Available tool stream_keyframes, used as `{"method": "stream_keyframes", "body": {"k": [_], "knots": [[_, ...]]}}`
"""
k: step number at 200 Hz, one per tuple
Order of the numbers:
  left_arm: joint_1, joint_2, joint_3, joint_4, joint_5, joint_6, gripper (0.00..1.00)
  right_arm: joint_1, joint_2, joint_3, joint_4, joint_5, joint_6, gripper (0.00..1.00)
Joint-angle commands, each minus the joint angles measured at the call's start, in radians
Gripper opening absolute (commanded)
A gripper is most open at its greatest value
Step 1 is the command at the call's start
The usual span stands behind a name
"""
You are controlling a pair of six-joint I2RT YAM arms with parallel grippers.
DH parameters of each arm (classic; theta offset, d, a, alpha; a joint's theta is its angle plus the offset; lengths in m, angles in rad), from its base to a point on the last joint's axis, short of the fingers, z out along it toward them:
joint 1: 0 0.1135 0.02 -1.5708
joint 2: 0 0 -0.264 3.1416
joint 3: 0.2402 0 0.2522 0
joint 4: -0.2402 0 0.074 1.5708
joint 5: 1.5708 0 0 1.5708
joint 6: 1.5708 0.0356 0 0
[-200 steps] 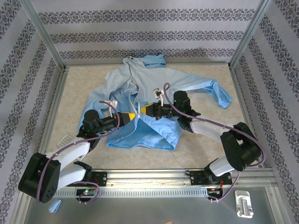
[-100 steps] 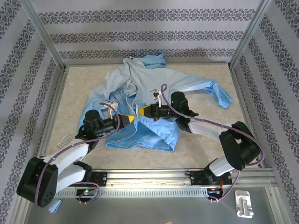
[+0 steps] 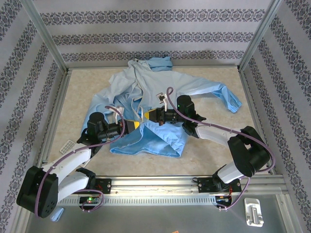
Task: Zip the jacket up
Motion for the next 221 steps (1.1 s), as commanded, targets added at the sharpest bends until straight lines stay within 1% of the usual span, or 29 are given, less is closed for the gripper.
{"method": "stream_keyframes", "body": {"k": [1, 26, 64, 94, 117, 138, 173, 186, 195, 221], "knots": [[-0.004, -0.019, 0.046, -0.131, 0.059, 0.078, 0.00, 0.001, 0.013, 0.048, 0.005, -0.012, -0.026, 0.00], [-0.005, -0.015, 0.068, -0.211, 0.080, 0.120, 0.00, -0.003, 0.023, 0.056, 0.002, -0.033, -0.023, 0.00], [-0.005, -0.007, 0.082, -0.290, 0.092, 0.159, 0.00, -0.003, 0.045, 0.057, 0.009, -0.060, -0.007, 0.00], [-0.006, -0.015, 0.101, -0.396, 0.075, 0.202, 0.00, 0.007, 0.062, 0.036, 0.014, -0.098, 0.005, 0.00], [-0.007, -0.050, 0.107, -0.451, 0.030, 0.206, 0.00, 0.020, 0.069, -0.003, 0.034, -0.114, 0.014, 0.00], [-0.006, -0.102, 0.098, -0.463, -0.005, 0.185, 0.23, 0.029, 0.075, -0.038, 0.079, -0.119, 0.035, 0.00], [-0.005, -0.189, 0.068, -0.442, -0.063, 0.092, 0.46, 0.042, 0.087, -0.058, 0.123, -0.128, 0.051, 0.00], [-0.005, -0.217, 0.051, -0.436, -0.101, 0.028, 0.50, 0.047, 0.092, -0.058, 0.134, -0.129, 0.056, 0.00], [-0.005, -0.230, 0.038, -0.425, -0.121, -0.029, 0.51, 0.050, 0.094, -0.059, 0.138, -0.131, 0.058, 0.00], [-0.004, -0.226, -0.033, -0.282, -0.122, -0.202, 0.52, 0.054, 0.097, -0.067, 0.138, -0.126, 0.060, 0.00]]}}
